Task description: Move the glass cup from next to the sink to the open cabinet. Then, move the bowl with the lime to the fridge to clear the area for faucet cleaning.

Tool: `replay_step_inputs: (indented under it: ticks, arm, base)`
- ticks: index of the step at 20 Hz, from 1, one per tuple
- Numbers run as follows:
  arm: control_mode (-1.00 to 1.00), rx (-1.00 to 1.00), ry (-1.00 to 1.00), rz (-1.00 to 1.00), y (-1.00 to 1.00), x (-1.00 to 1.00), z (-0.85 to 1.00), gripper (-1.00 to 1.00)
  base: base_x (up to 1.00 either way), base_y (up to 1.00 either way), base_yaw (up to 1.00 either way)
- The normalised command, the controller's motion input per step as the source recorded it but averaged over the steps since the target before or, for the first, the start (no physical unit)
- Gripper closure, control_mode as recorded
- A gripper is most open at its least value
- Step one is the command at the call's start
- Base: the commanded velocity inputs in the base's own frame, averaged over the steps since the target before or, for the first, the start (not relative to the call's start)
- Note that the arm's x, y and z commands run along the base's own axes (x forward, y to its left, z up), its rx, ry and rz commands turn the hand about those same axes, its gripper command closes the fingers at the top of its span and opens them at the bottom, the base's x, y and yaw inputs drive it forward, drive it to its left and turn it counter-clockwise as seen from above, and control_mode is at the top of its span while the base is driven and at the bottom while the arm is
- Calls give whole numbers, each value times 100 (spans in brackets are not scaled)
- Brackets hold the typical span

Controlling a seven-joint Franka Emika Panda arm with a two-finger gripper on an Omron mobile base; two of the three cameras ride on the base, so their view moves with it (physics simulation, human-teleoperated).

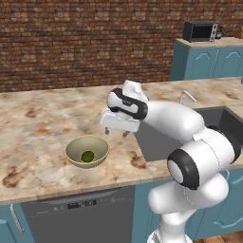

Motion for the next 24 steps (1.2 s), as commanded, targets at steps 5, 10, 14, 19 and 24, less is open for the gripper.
replay_step_inputs:
  ticks: [5, 10, 14, 19, 24]
  arm:
    - [-100, 0, 3, 6, 23, 25, -42, -100]
    - [-100, 0, 5, 3, 18, 37, -53, -100]
    - [-100, 0, 1, 2, 11, 19, -55, -100]
    - [-100, 0, 0, 2, 8, 13, -41, 100]
    - [-100, 0, 0, 0, 0, 3, -4, 100]
  base:
    - [0, 0, 0]
    - [0, 0, 0]
    - [0, 0, 0]
    - [0, 0, 0]
    - [0, 0, 0]
